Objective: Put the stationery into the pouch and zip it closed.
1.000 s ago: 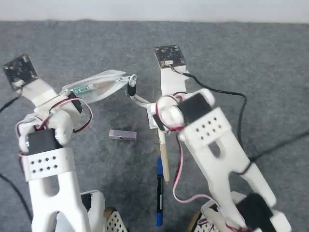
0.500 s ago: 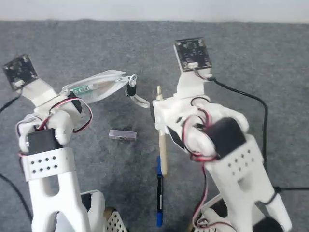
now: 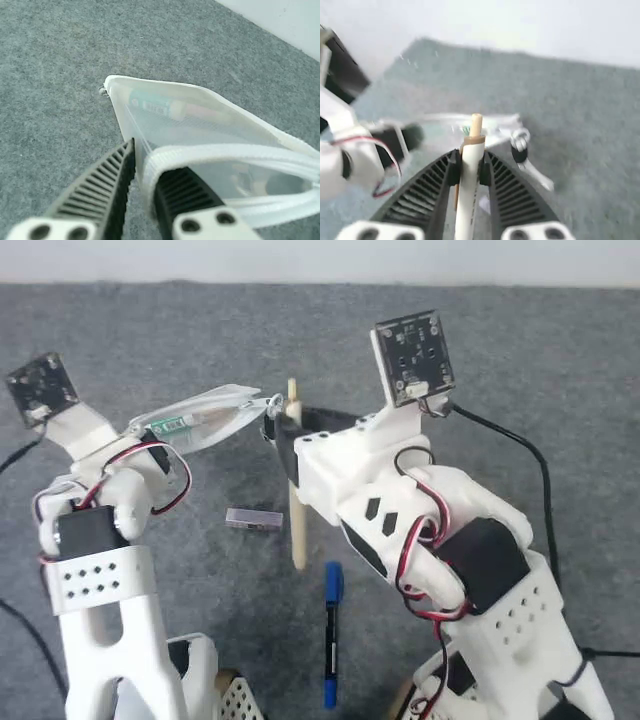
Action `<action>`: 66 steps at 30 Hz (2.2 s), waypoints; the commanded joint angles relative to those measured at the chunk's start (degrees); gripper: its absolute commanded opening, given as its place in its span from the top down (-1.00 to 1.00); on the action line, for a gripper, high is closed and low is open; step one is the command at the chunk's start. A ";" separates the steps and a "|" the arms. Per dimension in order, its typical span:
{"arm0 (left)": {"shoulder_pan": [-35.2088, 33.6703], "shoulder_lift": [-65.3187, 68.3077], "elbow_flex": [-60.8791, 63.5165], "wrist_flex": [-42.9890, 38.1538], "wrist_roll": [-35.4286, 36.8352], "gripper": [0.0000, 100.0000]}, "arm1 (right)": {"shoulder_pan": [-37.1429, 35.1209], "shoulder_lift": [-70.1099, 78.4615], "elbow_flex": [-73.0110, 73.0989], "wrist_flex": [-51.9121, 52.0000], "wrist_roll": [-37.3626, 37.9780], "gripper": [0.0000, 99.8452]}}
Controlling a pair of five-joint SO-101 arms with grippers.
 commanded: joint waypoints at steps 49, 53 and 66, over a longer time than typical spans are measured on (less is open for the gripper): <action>0.09 0.09 0.22 -2.46 -0.26 0.98 | -0.40 2.51 27.34 -81.54 13.80 0.99; 0.09 0.09 0.22 -2.46 -0.26 0.98 | -0.40 2.95 28.13 -82.24 13.36 0.99; 0.00 0.09 0.22 -2.46 -0.26 0.98 | -0.22 19.74 28.22 -93.67 13.71 0.99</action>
